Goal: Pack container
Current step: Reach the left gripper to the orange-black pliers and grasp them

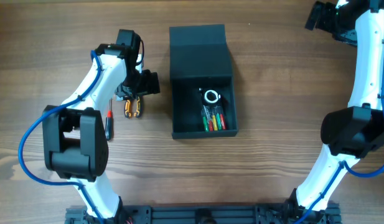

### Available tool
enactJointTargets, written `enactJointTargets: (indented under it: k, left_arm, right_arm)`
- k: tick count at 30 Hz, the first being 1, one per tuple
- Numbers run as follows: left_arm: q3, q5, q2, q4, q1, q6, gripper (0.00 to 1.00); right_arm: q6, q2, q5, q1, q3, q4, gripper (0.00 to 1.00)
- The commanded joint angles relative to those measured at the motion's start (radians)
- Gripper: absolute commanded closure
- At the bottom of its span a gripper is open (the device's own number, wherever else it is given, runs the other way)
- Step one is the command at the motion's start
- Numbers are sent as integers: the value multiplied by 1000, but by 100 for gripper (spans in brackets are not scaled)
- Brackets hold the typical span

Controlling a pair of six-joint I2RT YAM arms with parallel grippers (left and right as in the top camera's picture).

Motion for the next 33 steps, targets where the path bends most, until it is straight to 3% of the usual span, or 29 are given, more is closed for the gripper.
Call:
enactJointTargets:
  k: [1,8,15,24,30,33]
  left_arm:
    - [-30,-20,13,3,-5,-91,13]
    - [-166,-32,13,112,-5,-113,13]
    - [-170,-33,16,215,-5,-111,16]
    - [-170,-29,103,248,-36,23,14]
    - [-170,-29,105,253,-50,23,29]
    - [-170,-29,105,246,-51,22,42]
  right_arm:
    - [-10,-26,-5,3,19,2,0]
    - [-10,-26,-5,3,19,2,0]
    - [-10,-26,-5,3,19,2,0]
    - [-10,-26,-5,3,19,2,0]
    - [-10,-26,-5,3,19,2,0]
    - [-10,-26,-5,3,19,2,0]
